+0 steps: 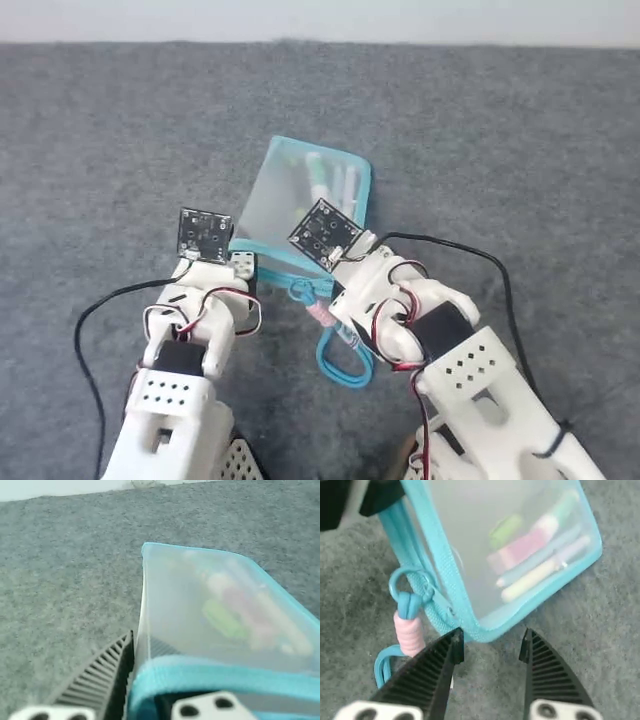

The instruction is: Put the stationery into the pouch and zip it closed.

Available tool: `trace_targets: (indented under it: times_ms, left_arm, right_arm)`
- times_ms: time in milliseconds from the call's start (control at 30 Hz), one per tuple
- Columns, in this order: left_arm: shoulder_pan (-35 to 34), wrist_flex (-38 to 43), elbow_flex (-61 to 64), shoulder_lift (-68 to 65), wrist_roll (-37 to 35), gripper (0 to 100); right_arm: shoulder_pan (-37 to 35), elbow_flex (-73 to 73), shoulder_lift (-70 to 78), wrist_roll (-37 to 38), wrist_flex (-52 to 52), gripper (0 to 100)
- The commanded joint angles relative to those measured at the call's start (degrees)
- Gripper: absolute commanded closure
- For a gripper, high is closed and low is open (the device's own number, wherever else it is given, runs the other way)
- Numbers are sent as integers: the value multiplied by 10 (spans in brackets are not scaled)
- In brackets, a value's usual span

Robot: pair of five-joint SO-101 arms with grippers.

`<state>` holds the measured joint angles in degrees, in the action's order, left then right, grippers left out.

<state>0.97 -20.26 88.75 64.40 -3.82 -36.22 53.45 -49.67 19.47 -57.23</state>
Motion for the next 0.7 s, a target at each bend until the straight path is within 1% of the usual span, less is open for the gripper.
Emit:
trace_targets:
  times_ms: [0,167,267,333,400,500,667]
  left_arm:
    - [-7,11,-31,1,-9,990]
    - [-7,11,-32,3,-10,990]
    - [-7,11,-41,-1,-27,990]
    - [-7,10,-44,-1,-38,990]
    - [-7,11,-44,-1,-41,990]
    - [-7,11,-44,-1,-52,990]
    - [-4,11,-44,-1,-52,990]
  right_arm:
    - [7,-12,-21,-8,-7,816]
    - [15,-14,-19,-11,-7,816]
    - [59,-31,6,-19,-7,820]
    - [91,-55,44,-41,-7,843]
    - [104,-82,87,-44,-12,866]
    - [100,-120,145,-44,-33,876]
    - [48,-124,167,-47,-43,879]
